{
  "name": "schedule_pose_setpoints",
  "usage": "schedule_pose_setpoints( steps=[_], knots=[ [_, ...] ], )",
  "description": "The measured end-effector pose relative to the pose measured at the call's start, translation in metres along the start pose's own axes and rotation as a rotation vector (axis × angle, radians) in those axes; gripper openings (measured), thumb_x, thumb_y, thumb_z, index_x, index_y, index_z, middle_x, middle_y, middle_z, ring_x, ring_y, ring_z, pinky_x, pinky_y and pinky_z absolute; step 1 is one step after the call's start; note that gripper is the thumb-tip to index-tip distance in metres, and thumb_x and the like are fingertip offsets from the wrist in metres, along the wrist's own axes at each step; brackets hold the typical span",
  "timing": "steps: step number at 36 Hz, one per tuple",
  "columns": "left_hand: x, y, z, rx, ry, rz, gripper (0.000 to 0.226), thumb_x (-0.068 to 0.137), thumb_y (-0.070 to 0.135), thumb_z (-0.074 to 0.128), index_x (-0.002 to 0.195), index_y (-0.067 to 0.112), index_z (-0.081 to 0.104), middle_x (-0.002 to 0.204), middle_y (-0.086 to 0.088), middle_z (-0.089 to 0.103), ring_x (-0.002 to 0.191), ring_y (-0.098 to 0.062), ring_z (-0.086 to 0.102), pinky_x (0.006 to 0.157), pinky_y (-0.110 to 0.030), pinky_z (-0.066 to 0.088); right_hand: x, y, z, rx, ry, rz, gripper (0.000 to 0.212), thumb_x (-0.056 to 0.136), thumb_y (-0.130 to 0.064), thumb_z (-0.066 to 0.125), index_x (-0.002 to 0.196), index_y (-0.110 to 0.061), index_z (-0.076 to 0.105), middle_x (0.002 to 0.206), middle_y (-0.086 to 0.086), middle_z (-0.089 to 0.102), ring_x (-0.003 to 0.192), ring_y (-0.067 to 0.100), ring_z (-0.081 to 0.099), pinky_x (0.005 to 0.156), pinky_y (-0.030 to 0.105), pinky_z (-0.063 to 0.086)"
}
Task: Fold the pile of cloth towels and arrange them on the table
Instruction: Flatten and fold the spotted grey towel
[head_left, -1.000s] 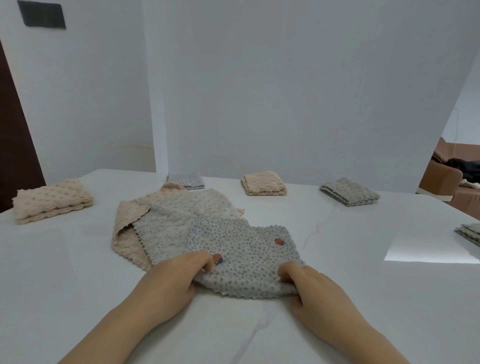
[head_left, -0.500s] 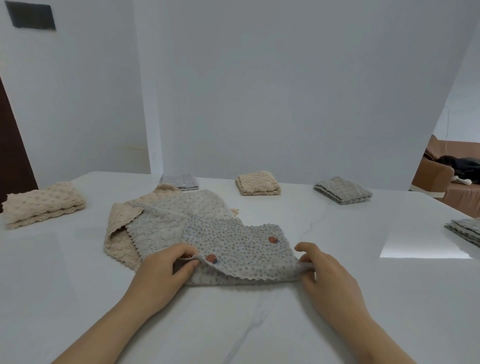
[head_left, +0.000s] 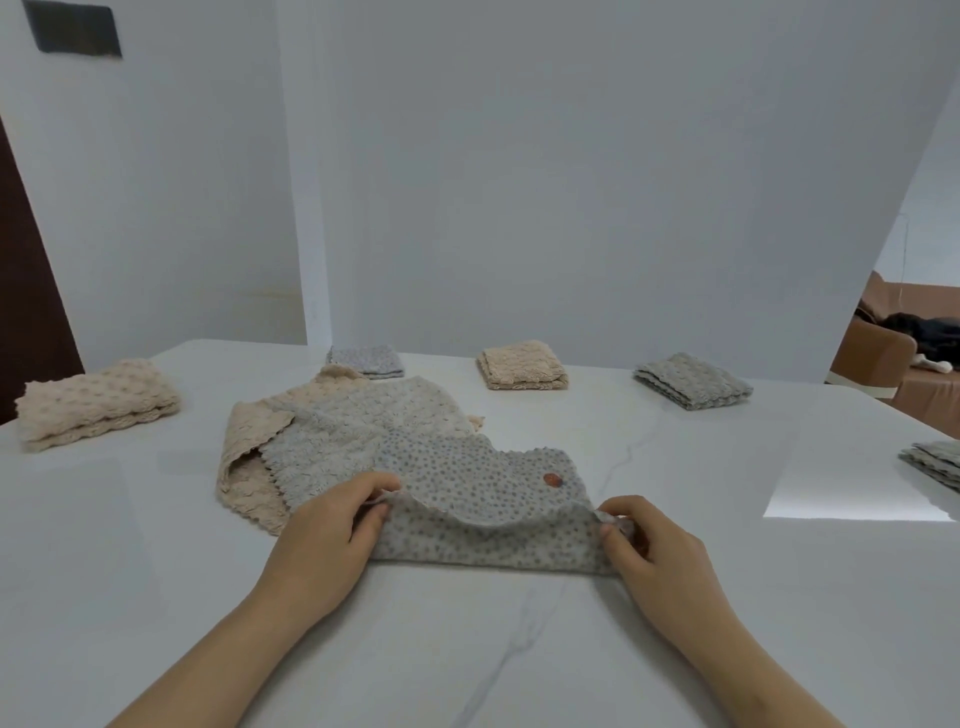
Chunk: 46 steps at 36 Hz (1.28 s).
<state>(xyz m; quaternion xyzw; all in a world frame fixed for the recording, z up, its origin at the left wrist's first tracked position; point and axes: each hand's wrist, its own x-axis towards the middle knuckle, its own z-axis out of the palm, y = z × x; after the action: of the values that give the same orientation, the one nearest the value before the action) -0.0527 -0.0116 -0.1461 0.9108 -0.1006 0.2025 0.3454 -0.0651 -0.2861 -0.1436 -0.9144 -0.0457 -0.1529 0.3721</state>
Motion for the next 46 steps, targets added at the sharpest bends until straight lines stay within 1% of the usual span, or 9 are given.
schedule_pose_setpoints(
  steps=[4, 8, 11, 16, 23, 28, 34, 39, 46],
  knots=[
    [-0.001, 0.001, 0.001, -0.041, -0.014, -0.081, 0.028, 0.092, 0.009, 0.051, 0.114, 0.026, 0.054, 0.093, 0.013, 0.057, 0.092, -0.003, 0.053, 0.074, -0.012, 0.034, 0.001, 0.001, 0.000, 0.023, -0.004, 0.069, 0.028, 0.084, -0.002, 0.047, 0.088, -0.029, 0.044, 0.075, -0.003, 0.059, 0.061, 0.009, 0.048, 0.058, 0.017, 0.035],
    [0.000, 0.001, -0.001, -0.027, -0.043, -0.068, 0.023, 0.090, 0.012, 0.055, 0.090, 0.034, 0.049, 0.086, 0.020, 0.060, 0.085, 0.002, 0.056, 0.067, -0.005, 0.036, 0.001, 0.001, 0.001, 0.035, -0.004, 0.046, 0.032, 0.083, -0.003, 0.054, 0.077, -0.033, 0.049, 0.080, -0.015, 0.061, 0.072, 0.004, 0.055, 0.062, 0.007, 0.038],
    [0.000, 0.001, -0.003, 0.004, -0.048, -0.059, 0.029, 0.091, 0.014, 0.054, 0.076, 0.036, 0.043, 0.074, 0.010, 0.060, 0.073, -0.003, 0.055, 0.059, -0.011, 0.036, 0.000, 0.000, 0.001, 0.051, -0.009, 0.023, 0.029, 0.084, -0.005, 0.058, 0.071, -0.030, 0.055, 0.073, -0.017, 0.063, 0.060, 0.006, 0.052, 0.060, 0.010, 0.037],
    [-0.001, 0.005, -0.007, 0.011, -0.091, -0.061, 0.022, 0.095, 0.018, 0.046, 0.079, 0.032, 0.038, 0.080, 0.004, 0.061, 0.081, -0.008, 0.057, 0.062, -0.014, 0.036, 0.002, 0.002, 0.000, 0.112, 0.004, 0.017, 0.022, 0.089, -0.005, 0.050, 0.075, -0.022, 0.049, 0.046, -0.012, 0.050, 0.050, 0.006, 0.040, 0.052, 0.015, 0.031],
    [0.001, 0.004, -0.012, 0.009, -0.143, -0.080, 0.016, 0.094, 0.026, 0.048, 0.080, 0.032, 0.042, 0.081, -0.011, 0.066, 0.078, -0.026, 0.059, 0.062, -0.025, 0.038, 0.003, 0.003, -0.009, 0.141, -0.077, 0.037, 0.014, 0.094, -0.019, 0.049, 0.080, -0.021, 0.052, 0.039, -0.009, 0.043, 0.040, 0.006, 0.034, 0.043, 0.016, 0.031],
    [-0.001, 0.009, -0.014, 0.043, -0.128, -0.008, 0.016, 0.093, 0.027, 0.050, 0.079, 0.033, 0.042, 0.074, 0.008, 0.060, 0.069, -0.005, 0.053, 0.061, -0.019, 0.036, 0.000, -0.002, -0.009, 0.131, -0.040, -0.019, 0.017, 0.092, -0.017, 0.052, 0.076, -0.021, 0.051, 0.047, -0.011, 0.047, 0.047, 0.004, 0.038, 0.050, 0.014, 0.033],
    [-0.001, 0.007, -0.006, 0.117, -0.275, 0.034, 0.016, 0.096, 0.026, 0.043, 0.081, 0.032, 0.038, 0.073, 0.008, 0.057, 0.068, -0.006, 0.051, 0.063, -0.018, 0.036, 0.002, -0.005, -0.005, 0.067, -0.136, 0.027, 0.015, 0.097, -0.023, 0.041, 0.084, -0.017, 0.045, 0.064, -0.004, 0.046, 0.056, 0.005, 0.038, 0.053, 0.016, 0.030],
    [-0.002, 0.015, -0.010, 0.119, -0.271, 0.058, 0.019, 0.096, 0.025, 0.041, 0.080, 0.031, 0.034, 0.057, 0.008, 0.044, 0.056, -0.005, 0.044, 0.059, -0.016, 0.034, 0.003, -0.006, -0.017, 0.028, -0.161, 0.071, 0.015, 0.098, -0.024, 0.040, 0.084, -0.020, 0.043, 0.059, -0.002, 0.044, 0.052, 0.011, 0.037, 0.053, 0.022, 0.031],
    [-0.012, 0.033, -0.010, -0.174, -0.493, 0.000, 0.010, 0.090, 0.032, 0.054, 0.083, 0.030, 0.047, 0.057, 0.023, 0.058, 0.051, 0.002, 0.047, 0.053, -0.010, 0.035, -0.007, 0.001, -0.048, 0.045, -0.399, 0.181, 0.016, 0.090, -0.020, 0.052, 0.074, -0.016, 0.050, 0.044, -0.012, 0.048, 0.050, 0.010, 0.036, 0.056, 0.021, 0.033]
  ],
)
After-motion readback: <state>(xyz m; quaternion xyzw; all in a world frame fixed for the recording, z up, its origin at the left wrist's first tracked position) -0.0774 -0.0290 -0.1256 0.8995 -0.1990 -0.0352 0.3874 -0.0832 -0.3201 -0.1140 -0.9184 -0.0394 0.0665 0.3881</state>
